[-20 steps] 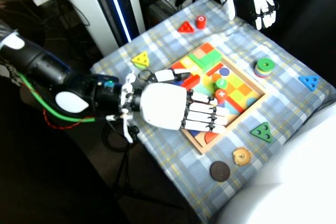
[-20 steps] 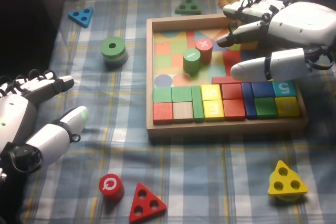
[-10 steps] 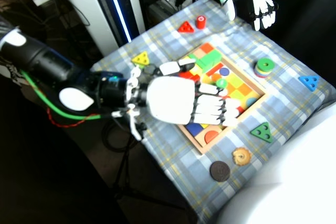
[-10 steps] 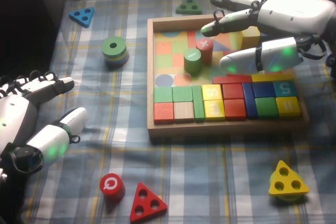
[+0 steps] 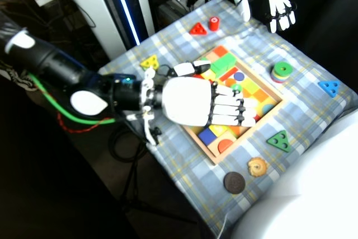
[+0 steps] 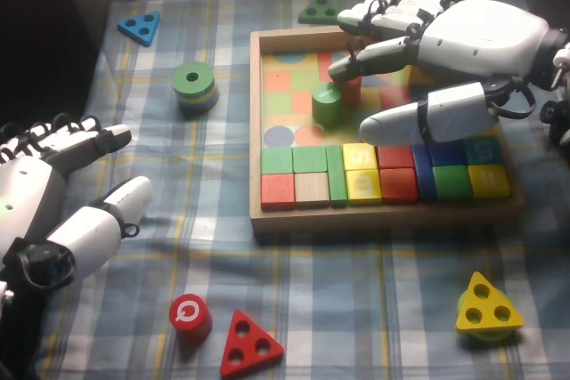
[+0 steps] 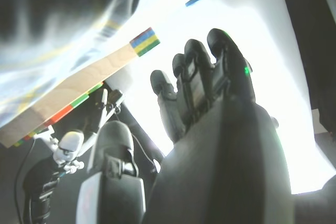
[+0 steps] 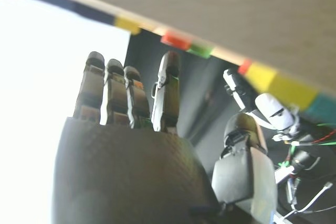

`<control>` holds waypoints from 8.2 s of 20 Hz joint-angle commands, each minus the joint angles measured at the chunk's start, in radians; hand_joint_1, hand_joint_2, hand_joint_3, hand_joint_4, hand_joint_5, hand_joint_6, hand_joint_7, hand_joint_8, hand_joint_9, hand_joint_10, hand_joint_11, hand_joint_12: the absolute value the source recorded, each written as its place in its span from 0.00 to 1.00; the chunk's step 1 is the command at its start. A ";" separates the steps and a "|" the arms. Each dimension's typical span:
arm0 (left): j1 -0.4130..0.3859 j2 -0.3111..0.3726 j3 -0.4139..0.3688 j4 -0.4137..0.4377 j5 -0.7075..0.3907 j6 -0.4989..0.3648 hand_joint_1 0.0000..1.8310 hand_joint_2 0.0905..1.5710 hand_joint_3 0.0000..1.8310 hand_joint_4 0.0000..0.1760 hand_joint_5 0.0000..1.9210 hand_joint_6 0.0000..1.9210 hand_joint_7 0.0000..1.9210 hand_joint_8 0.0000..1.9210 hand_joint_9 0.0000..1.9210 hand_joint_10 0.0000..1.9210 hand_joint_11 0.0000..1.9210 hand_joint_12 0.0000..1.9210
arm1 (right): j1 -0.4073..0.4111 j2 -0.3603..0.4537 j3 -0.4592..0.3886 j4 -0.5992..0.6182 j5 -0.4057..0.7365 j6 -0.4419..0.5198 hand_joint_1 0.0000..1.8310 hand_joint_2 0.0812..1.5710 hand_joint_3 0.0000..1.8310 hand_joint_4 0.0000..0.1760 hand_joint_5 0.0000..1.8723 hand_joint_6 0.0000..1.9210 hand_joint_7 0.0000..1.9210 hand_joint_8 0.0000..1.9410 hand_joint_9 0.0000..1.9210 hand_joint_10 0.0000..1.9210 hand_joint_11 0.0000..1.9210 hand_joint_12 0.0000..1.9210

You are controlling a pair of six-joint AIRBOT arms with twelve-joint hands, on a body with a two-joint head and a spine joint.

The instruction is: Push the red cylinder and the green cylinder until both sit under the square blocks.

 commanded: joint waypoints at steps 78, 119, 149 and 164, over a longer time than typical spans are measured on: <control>-0.002 -0.011 0.015 0.034 -0.067 -0.038 0.20 0.79 0.00 0.26 0.34 0.00 0.19 0.00 0.15 0.00 0.00 0.13 | 0.023 0.002 -0.040 -0.032 0.041 0.007 0.00 0.61 0.00 0.58 0.18 0.00 0.00 0.00 0.00 0.00 0.00 0.00; 0.013 0.005 0.002 0.023 -0.069 -0.039 0.24 0.78 0.00 0.17 0.36 0.00 0.20 0.00 0.16 0.00 0.00 0.10 | -0.045 0.333 -0.288 -0.018 -0.118 -0.119 0.00 0.55 0.00 1.00 0.20 0.00 0.00 0.00 0.00 0.00 0.00 0.00; 0.014 0.003 0.003 0.015 -0.064 -0.039 0.25 0.77 0.00 0.17 0.37 0.00 0.21 0.00 0.17 0.00 0.00 0.15 | -0.074 0.425 -0.377 0.205 0.105 -0.202 0.00 0.63 0.01 0.68 0.17 0.00 0.00 0.00 0.00 0.00 0.00 0.00; 0.012 0.005 -0.005 0.023 -0.103 -0.058 0.29 0.79 0.00 0.00 0.37 0.00 0.24 0.00 0.19 0.00 0.00 0.33 | -0.581 0.422 -0.627 0.899 0.826 -0.601 0.00 0.71 0.00 0.34 0.13 0.00 0.05 0.00 0.00 0.00 0.00 0.00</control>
